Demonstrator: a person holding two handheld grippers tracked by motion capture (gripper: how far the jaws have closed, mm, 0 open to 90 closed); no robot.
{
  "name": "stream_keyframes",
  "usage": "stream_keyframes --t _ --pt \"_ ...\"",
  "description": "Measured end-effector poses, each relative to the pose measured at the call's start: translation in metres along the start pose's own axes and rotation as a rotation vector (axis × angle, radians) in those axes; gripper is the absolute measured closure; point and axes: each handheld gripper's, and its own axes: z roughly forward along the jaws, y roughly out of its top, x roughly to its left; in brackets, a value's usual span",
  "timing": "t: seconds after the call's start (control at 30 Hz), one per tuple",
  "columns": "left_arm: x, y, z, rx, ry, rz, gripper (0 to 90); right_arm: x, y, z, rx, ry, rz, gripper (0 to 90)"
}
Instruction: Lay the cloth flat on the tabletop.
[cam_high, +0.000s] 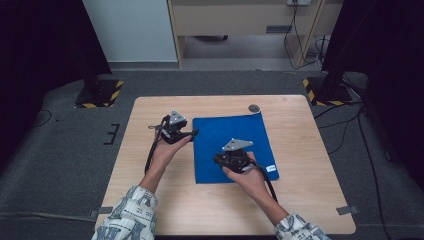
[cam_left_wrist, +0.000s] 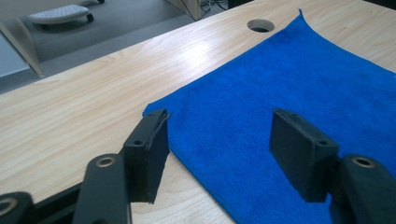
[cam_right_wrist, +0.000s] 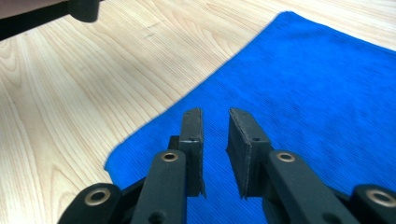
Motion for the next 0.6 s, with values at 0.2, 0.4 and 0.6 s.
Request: stream_keyframes --t 0.2,0.4,0.6 --pt "0.004 0.000 -0.005 -0.005 -0.013 -0.015 32.0 0.011 0.005 0.008 0.008 0.016 -0.021 70.2" --pt "0.007 -0.002 -0.006 0.007 -0.019 -0.019 26.4 0.022 0.007 0.018 0.028 0.039 -0.040 57.1" --pt "0.010 -0.003 -0.007 0.017 -0.012 -0.029 23.3 0.034 0.006 0.030 0.065 0.047 -0.078 51.8"
